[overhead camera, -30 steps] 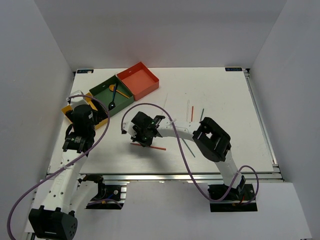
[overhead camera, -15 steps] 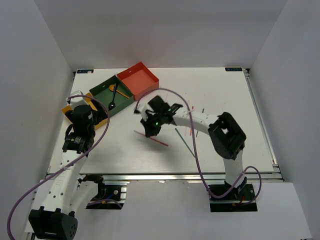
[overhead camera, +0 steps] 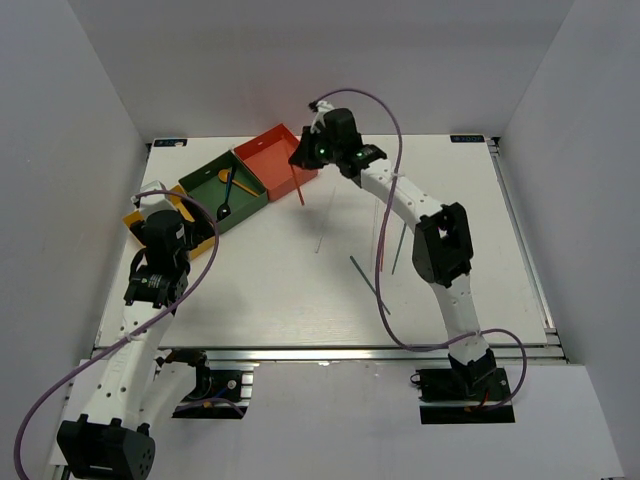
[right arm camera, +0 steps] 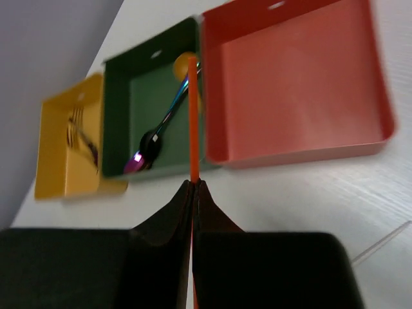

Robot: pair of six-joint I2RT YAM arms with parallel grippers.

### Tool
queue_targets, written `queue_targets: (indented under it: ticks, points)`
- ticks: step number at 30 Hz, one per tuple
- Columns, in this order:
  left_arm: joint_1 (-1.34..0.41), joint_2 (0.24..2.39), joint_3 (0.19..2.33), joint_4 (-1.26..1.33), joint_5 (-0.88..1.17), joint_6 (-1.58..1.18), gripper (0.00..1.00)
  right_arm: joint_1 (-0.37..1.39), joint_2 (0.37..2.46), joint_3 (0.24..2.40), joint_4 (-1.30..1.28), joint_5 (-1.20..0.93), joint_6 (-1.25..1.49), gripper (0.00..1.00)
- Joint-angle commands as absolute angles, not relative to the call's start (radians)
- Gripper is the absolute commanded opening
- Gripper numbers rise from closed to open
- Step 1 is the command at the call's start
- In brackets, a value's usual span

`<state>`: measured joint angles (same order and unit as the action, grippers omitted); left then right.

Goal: Sort the eating utensils into containers

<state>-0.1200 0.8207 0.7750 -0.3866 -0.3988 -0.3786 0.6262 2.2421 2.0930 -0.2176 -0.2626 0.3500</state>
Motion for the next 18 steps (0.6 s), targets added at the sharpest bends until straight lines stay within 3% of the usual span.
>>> queue_targets:
  ticks: [1, 8, 18]
  points:
    - [-0.124, 0.801, 0.781, -0.368, -0.387, -0.387, 0.98, 0.546, 2.336, 2.158, -0.064, -0.144, 0.652, 0.00]
    - [-0.123, 0.805, 0.787, -0.371, -0.376, -0.385, 0.98, 0.531, 2.511, 2.270, 0.196, -0.140, 0.863, 0.00]
    - [-0.144, 0.822, 0.793, -0.379, -0.377, -0.380, 0.98, 0.545, 2.494, 2.187, 0.371, -0.089, 1.042, 0.00]
